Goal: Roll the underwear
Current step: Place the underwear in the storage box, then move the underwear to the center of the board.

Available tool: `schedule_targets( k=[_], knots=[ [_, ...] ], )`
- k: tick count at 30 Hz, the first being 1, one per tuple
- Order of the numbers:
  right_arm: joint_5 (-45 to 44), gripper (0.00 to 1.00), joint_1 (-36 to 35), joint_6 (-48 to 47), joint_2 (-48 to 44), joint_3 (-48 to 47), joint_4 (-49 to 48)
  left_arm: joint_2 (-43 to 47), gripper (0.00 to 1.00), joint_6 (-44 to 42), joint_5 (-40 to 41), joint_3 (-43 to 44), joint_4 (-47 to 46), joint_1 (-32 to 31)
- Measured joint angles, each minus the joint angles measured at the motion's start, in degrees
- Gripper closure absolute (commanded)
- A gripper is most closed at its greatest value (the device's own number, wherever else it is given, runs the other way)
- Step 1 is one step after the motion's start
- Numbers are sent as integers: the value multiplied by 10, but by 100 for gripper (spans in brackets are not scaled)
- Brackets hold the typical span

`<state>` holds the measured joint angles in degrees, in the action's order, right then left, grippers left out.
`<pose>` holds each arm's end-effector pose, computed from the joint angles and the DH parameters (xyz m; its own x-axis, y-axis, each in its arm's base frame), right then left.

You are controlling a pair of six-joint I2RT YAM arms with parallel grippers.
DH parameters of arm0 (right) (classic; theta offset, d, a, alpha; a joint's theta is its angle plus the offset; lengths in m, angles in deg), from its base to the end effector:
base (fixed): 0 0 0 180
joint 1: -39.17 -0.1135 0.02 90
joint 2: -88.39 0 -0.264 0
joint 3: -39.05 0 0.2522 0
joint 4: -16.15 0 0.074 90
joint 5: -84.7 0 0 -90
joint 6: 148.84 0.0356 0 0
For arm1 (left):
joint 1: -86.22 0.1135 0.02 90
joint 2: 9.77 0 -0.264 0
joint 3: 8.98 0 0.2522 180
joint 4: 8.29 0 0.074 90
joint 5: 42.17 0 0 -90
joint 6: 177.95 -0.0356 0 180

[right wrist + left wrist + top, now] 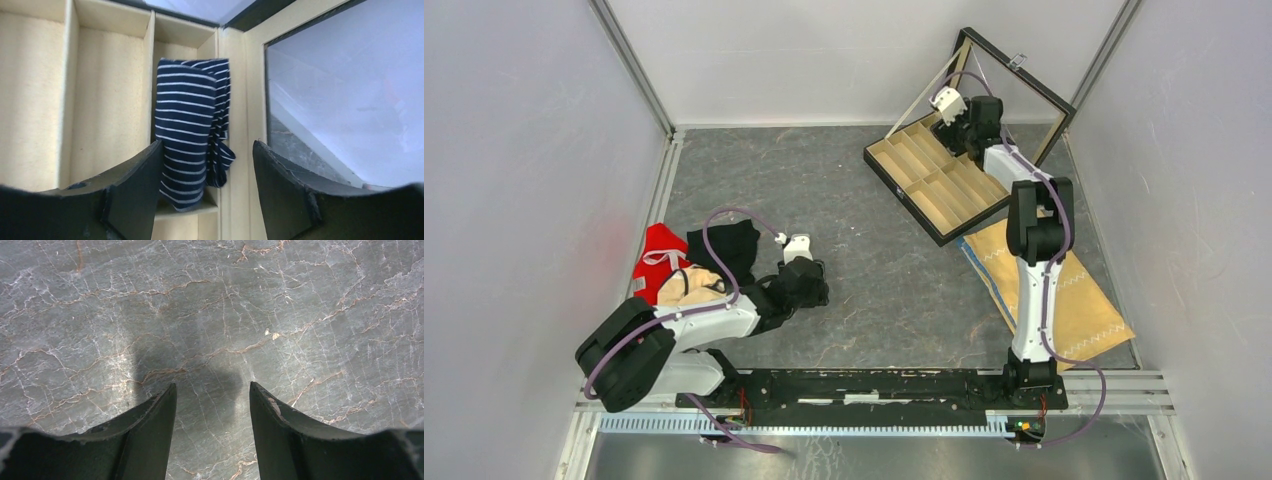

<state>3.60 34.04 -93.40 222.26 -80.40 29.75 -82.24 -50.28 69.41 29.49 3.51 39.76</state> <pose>0.5409 0.0541 0.1897 -0.2581 -0.5859 -0.7682 -0.4502 0.7765 -0.4409 0.1640 -0.1535 0.1474 -0.6949 -0.0937 -0.7130 0.0920 0.9718 -0.2173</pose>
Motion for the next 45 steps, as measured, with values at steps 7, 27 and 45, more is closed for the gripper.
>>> schedule_targets(
  k=[7,27,45],
  knots=[
    [30,28,-1,26,-107,42,-22,3,37,0,-12,1,1,3],
    [93,31,-32,433,-511,398,-10,184,21,17,35,30,133,3],
    [-48,21,-347,447,-882,782,130,208,15,41,157,101,308,90]
  ],
)
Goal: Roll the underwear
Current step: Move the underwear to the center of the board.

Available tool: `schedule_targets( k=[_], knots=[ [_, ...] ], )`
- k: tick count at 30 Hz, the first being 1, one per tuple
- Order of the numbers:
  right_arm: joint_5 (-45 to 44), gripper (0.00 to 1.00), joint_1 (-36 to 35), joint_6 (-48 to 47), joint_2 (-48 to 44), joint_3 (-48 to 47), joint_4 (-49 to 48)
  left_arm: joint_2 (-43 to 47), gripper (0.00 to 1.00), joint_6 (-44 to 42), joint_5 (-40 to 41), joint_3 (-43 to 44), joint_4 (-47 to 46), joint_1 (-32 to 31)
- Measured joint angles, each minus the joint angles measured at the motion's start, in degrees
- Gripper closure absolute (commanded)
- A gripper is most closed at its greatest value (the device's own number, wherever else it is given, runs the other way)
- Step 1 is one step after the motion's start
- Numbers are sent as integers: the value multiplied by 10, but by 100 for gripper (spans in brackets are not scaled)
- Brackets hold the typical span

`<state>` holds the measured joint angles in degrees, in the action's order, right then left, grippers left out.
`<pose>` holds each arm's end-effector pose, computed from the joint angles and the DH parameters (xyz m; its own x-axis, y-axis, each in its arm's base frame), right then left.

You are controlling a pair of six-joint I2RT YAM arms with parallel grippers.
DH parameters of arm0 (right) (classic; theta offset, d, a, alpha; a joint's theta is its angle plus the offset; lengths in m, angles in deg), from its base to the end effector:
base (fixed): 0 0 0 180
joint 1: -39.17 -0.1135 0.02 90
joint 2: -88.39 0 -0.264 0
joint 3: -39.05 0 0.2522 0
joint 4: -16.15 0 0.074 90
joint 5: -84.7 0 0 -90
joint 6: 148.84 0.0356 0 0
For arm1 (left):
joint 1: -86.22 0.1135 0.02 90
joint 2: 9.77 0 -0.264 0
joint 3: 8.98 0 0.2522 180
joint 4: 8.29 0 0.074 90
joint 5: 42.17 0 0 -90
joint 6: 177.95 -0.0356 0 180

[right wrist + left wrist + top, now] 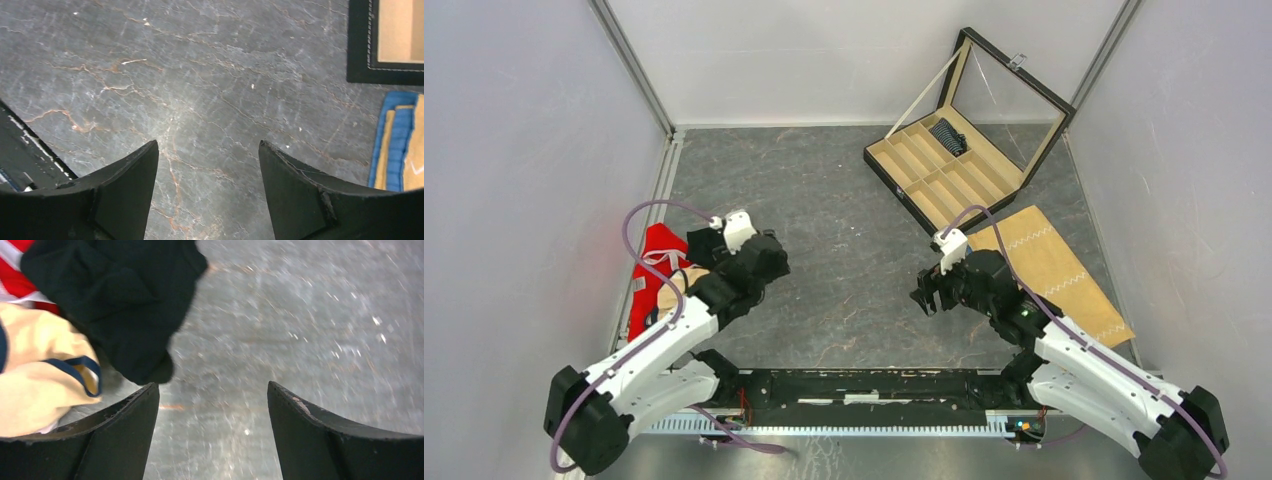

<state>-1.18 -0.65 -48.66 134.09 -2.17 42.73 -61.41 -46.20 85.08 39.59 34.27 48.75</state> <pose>0.1373 0.1178 0.2262 -0.5113 -0.1968 -0.8366 -0.6052 0.7736 0.1879 0.1556 -0.0921 0.2338 -0.5220 -0.2677 -0.8098 -0.2671 0.9530 -0.1428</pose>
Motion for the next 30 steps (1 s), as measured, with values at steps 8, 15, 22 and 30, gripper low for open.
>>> schedule_targets(
  k=[8,15,22,30],
  knots=[
    [-18,20,0,-14,-18,13,15,-125,16,-8,-3,31,-62,160],
    [-19,20,0,-28,-21,14,28,-254,19,-23,-30,38,-130,253],
    [-28,21,0,-31,-39,18,43,-359,56,-37,-49,75,-183,297],
    [-38,21,0,-31,-41,18,50,-367,98,-51,-79,86,-216,306]
  ],
)
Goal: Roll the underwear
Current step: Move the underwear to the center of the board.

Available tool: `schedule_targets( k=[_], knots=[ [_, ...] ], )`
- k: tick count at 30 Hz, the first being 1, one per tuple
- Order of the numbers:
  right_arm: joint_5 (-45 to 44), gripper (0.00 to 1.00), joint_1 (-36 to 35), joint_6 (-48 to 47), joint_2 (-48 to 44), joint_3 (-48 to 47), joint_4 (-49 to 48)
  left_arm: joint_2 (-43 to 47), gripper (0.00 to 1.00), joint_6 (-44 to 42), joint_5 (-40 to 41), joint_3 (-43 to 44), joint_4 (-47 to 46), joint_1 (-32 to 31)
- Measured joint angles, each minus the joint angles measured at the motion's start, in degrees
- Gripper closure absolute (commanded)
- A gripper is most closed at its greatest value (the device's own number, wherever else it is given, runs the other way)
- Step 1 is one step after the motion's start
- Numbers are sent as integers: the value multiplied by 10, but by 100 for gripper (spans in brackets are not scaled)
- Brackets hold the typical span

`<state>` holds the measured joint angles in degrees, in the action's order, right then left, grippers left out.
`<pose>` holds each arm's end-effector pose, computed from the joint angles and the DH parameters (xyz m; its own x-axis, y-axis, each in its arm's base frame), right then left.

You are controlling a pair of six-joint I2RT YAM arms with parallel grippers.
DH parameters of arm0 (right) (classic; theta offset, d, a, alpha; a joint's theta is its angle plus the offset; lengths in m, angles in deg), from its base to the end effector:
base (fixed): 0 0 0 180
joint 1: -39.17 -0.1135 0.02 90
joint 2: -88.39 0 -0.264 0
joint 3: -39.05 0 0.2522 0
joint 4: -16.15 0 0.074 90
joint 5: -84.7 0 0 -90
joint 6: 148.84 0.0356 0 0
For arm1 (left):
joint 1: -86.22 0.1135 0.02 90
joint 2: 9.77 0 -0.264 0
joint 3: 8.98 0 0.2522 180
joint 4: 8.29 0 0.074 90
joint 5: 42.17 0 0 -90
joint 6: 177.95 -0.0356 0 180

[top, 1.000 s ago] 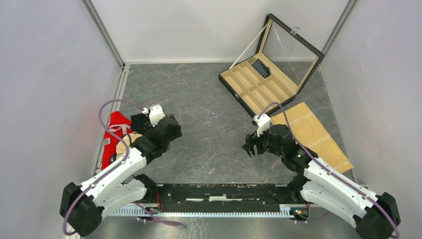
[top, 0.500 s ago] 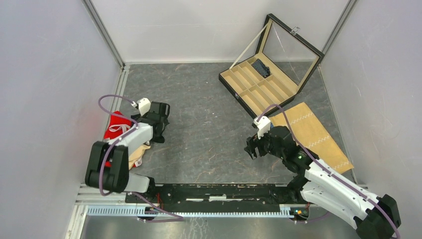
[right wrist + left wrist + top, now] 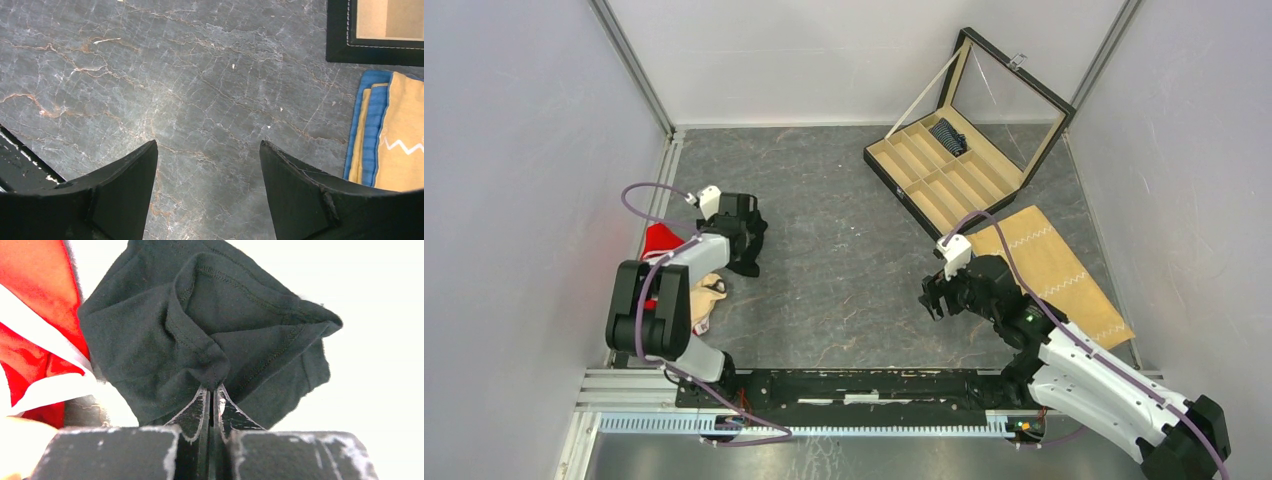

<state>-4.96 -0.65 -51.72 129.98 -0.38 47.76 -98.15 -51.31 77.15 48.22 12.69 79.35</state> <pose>0.1271 0.1063 0.2183 -0.5035 -0.2584 -0.8245 -0.5863 0.8031 0.1063 0.2927 -0.0177 0.1639 -0.5134 -0.4622 -0.7230 -0.6235 0.7798 -0.0558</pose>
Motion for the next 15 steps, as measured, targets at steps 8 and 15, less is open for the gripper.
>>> schedule_targets(
  k=[8,15],
  knots=[
    [-52,13,0,4,-27,1,0,160,98,1,-38,-10,-2,-128],
    [-123,8,0,33,-45,6,-6,278,98,9,-101,-46,-12,-326]
  ],
)
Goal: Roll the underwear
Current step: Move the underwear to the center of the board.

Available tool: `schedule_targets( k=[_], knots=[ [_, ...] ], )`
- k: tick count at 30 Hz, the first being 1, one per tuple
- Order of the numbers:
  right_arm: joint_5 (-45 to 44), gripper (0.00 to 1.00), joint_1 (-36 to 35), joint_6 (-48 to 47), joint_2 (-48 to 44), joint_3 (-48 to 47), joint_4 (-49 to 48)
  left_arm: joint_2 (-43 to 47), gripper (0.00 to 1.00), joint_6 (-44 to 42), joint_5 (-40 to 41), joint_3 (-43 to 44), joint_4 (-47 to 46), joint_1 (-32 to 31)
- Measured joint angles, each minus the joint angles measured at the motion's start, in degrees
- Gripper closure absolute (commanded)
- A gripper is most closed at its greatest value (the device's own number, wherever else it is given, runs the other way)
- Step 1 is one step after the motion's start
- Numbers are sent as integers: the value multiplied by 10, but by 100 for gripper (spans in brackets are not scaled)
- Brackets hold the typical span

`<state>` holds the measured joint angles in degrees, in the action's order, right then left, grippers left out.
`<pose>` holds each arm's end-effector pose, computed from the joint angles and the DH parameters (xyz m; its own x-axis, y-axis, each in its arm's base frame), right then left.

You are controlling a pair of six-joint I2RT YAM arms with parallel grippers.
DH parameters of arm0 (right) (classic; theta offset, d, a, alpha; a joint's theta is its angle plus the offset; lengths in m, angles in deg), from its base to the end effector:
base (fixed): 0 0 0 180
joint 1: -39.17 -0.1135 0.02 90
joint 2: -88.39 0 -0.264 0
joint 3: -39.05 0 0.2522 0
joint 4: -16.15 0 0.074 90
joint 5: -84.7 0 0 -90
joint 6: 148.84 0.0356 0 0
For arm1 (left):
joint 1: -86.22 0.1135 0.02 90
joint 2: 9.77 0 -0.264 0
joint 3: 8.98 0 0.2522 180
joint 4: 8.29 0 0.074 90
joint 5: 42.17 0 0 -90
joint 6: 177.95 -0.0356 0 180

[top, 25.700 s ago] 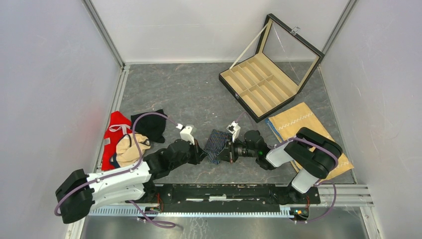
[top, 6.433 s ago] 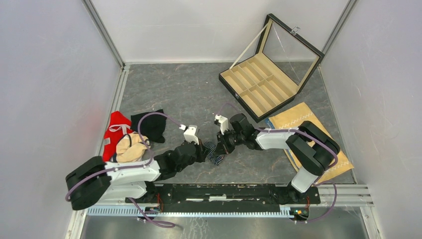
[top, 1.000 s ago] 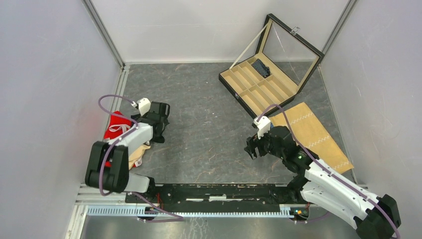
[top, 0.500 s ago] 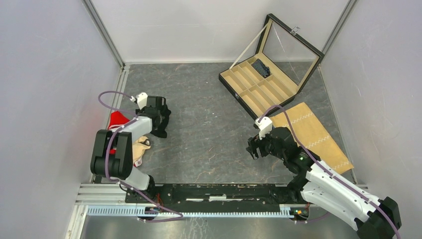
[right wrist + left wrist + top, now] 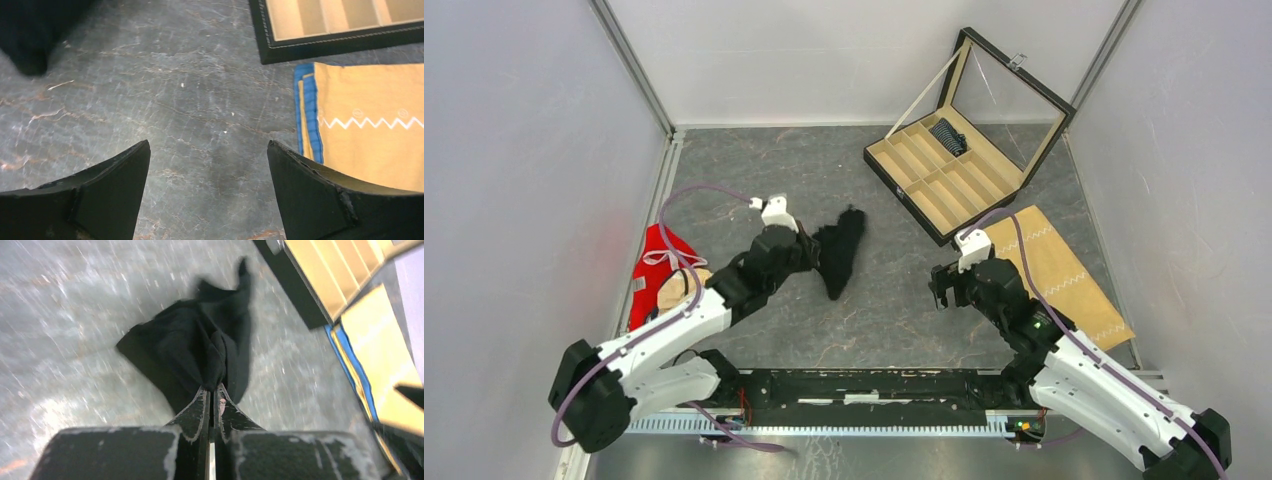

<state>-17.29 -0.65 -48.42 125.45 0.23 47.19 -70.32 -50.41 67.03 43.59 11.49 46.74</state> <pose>0.1248 0.0944 0.2271 -0.4576 -0.1512 -0.8762 -0.4113 0.9097 0.0578 0.1890 -0.1405 0.2582 -0.5141 -0.3221 -0.7950 0.0790 0.9051 -0.4177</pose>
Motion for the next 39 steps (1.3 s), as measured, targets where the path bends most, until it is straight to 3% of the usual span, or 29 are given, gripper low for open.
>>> schedule_targets(
  k=[2,4,7,9,12,18,26,34,39],
  knots=[
    [-21,8,0,12,0,2,0,35,92,12,-18,-38,-2,-24],
    [-35,7,0,24,0,6,-1,74,71,29,-31,-85,5,-35],
    [-37,5,0,38,3,20,-7,137,50,54,-34,-148,37,-37],
    [-32,4,0,44,12,29,-11,171,42,72,-33,-175,57,-37],
    [-15,2,0,49,26,40,-23,219,37,94,-30,-197,88,-37],
    [83,4,0,41,49,55,-73,234,34,108,-21,-199,97,-37],
    [199,14,-1,23,171,37,-131,116,38,108,-48,-194,54,-37],
    [156,29,2,24,265,-22,-146,97,63,109,-61,-194,12,-37],
    [143,38,14,46,301,-21,-169,97,64,109,-61,-194,5,-37]
  ],
)
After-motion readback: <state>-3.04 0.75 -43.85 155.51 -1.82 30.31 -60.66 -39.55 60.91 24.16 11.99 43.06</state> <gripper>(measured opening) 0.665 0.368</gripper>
